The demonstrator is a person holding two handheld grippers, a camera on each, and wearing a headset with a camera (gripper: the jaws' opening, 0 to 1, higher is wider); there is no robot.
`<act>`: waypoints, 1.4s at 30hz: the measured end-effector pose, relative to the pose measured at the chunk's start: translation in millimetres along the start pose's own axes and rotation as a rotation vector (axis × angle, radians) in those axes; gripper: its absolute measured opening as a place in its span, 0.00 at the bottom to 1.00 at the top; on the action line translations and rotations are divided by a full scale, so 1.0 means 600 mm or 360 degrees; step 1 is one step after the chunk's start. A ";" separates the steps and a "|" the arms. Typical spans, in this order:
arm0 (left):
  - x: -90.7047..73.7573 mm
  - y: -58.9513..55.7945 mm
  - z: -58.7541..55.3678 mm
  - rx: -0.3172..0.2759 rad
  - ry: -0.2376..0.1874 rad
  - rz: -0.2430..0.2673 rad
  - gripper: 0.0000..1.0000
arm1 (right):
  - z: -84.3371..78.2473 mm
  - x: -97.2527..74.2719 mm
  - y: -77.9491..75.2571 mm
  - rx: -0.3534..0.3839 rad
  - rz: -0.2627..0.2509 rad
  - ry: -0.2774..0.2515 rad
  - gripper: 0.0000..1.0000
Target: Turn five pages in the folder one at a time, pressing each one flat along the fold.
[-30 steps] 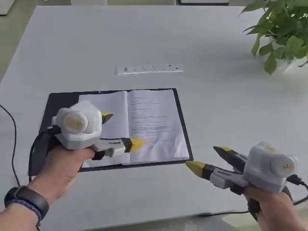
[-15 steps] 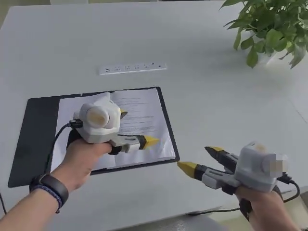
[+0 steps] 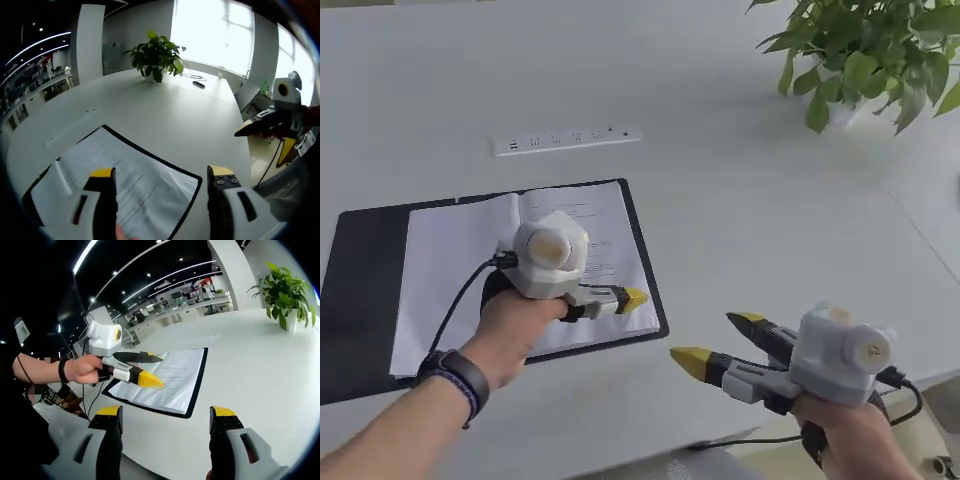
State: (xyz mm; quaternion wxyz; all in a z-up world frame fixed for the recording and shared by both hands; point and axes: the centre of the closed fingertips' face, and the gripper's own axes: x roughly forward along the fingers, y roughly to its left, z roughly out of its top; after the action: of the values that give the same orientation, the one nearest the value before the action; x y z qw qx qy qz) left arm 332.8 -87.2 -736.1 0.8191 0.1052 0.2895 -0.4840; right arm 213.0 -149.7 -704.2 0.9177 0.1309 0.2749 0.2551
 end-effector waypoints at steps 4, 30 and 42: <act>0.024 -0.003 -0.026 0.0061 0.0081 0.0012 0.73 | 0.003 0.003 -0.004 0.0004 0.0006 0.0006 0.69; 0.083 -0.008 -0.097 0.0108 0.0236 0.0082 0.70 | -0.016 0.012 -0.022 0.0030 0.0032 0.0070 0.66; 0.077 -0.001 -0.097 0.0093 0.0213 0.0071 0.64 | -0.014 0.028 -0.030 0.0071 0.0057 0.0062 0.63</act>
State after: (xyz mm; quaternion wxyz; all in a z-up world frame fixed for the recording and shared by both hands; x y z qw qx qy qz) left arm 327.6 -95.3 -809.7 0.8050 0.1675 0.3268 -0.4659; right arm 227.2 -154.8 -724.9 0.9044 0.1511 0.2959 0.2678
